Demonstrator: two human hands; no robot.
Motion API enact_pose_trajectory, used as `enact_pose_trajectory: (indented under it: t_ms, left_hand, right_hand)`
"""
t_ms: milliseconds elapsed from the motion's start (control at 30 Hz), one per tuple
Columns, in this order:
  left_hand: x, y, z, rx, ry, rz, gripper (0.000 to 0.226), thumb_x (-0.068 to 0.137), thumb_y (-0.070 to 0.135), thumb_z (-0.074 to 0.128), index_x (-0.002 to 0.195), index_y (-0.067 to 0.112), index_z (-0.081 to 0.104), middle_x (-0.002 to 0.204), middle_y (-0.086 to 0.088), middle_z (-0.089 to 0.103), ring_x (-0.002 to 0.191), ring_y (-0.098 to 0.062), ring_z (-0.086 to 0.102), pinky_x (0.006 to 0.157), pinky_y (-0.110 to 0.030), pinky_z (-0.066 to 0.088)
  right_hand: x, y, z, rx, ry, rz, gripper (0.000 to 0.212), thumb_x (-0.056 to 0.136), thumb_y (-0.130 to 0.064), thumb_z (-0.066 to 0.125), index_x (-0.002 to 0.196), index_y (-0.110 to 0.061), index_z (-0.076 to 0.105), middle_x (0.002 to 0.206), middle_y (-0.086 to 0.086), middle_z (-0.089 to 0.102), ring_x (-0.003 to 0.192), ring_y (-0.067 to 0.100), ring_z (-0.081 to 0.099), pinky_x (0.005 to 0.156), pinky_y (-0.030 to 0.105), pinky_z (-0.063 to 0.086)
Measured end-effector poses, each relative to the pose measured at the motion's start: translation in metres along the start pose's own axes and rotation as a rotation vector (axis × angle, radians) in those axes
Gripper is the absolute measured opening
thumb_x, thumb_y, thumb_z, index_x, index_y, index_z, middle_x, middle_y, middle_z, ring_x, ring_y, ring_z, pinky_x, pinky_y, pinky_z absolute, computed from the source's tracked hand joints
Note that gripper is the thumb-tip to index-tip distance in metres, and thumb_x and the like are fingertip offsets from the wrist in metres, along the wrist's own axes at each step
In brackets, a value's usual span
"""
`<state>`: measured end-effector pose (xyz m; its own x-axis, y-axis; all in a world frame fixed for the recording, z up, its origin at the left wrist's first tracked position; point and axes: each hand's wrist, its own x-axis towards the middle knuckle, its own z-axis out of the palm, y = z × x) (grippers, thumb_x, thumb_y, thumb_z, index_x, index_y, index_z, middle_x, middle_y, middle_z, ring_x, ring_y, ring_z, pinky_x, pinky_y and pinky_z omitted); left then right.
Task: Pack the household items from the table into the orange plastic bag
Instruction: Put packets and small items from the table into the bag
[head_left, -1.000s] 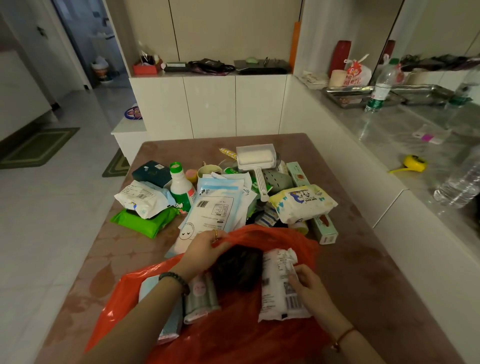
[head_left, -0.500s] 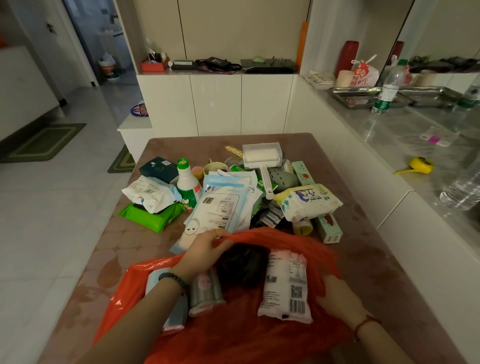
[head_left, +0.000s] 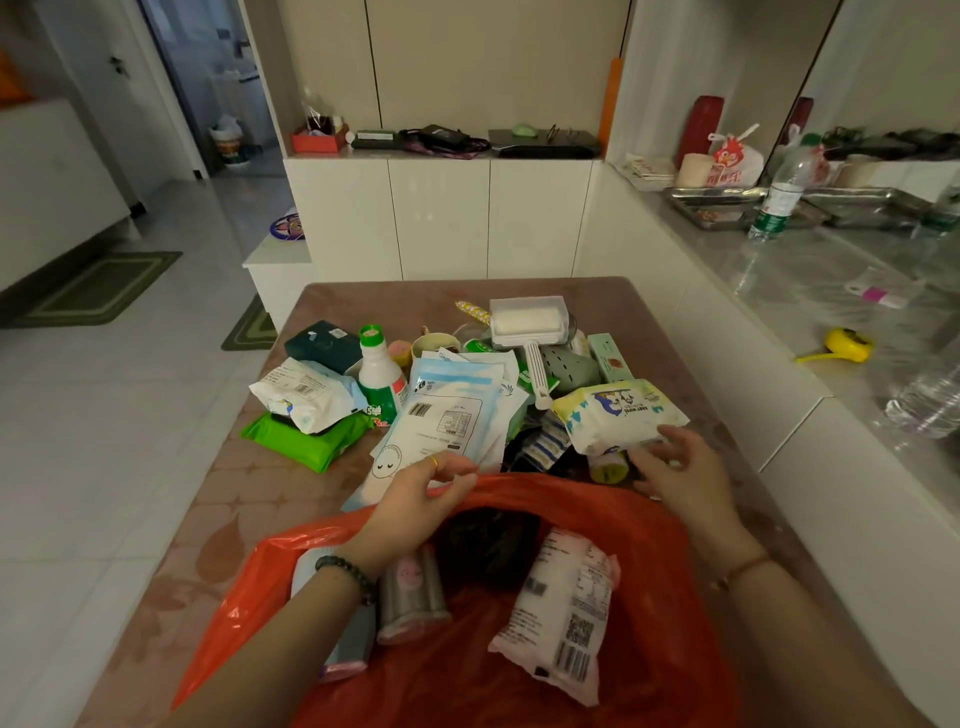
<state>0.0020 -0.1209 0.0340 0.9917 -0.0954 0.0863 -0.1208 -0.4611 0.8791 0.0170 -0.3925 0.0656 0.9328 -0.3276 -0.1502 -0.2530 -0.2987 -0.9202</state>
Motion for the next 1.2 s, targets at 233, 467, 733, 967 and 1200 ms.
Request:
enact_pose_trajectory:
  t_ms: [233, 467, 733, 967, 1200]
  left_hand:
    - [0.034, 0.032, 0.029, -0.209, -0.078, -0.051, 0.014, 0.089, 0.031, 0.054, 0.096, 0.043, 0.055, 0.101, 0.024, 0.059, 0.098, 0.004, 0.054, 0.084, -0.014, 0.045]
    - [0.089, 0.057, 0.074, -0.431, -0.172, -0.259, 0.026, 0.092, 0.034, 0.049, 0.116, 0.025, 0.051, 0.108, 0.006, 0.058, 0.098, -0.008, 0.057, 0.074, -0.014, 0.046]
    - [0.085, 0.065, 0.084, -0.605, -0.143, -0.326, 0.027, 0.088, 0.038, 0.055, 0.114, 0.033, 0.049, 0.120, 0.006, 0.057, 0.107, -0.007, 0.055, 0.080, -0.018, 0.044]
    - [0.026, 0.080, 0.050, -0.933, -0.095, -0.225, 0.066, 0.061, 0.038, 0.075, 0.117, 0.047, 0.042, 0.114, 0.013, 0.067, 0.106, -0.013, 0.065, 0.075, -0.031, 0.057]
    - [-0.081, 0.023, -0.007, -0.701, 0.130, -0.252, 0.080, 0.055, 0.016, 0.078, 0.124, 0.032, 0.040, 0.109, -0.004, 0.066, 0.090, -0.014, 0.070, 0.069, -0.028, 0.059]
  right_hand:
    - [0.079, -0.010, 0.040, 0.723, -0.041, 0.676, 0.050, 0.085, -0.027, 0.063, 0.128, -0.008, 0.046, 0.132, 0.014, 0.052, 0.115, 0.030, 0.054, 0.079, 0.040, 0.050]
    - [0.110, 0.015, 0.047, 0.748, 0.052, 0.610, 0.049, 0.084, -0.014, 0.064, 0.129, -0.001, 0.047, 0.131, 0.017, 0.054, 0.105, 0.032, 0.057, 0.064, 0.041, 0.057]
    - [0.083, 0.014, 0.029, 0.926, 0.175, 0.383, 0.036, 0.076, -0.005, 0.070, 0.109, -0.003, 0.056, 0.124, 0.019, 0.059, 0.098, 0.026, 0.060, 0.079, 0.040, 0.053]
    - [-0.013, -0.014, 0.020, 0.907, -0.140, 0.044, 0.053, 0.062, -0.010, 0.072, 0.114, -0.012, 0.059, 0.104, 0.003, 0.072, 0.094, 0.020, 0.069, 0.069, 0.032, 0.060]
    - [-0.097, 0.000, 0.038, 0.642, -0.697, 0.156, 0.047, 0.068, -0.025, 0.065, 0.114, -0.016, 0.059, 0.106, 0.005, 0.073, 0.099, 0.025, 0.068, 0.074, 0.041, 0.058]
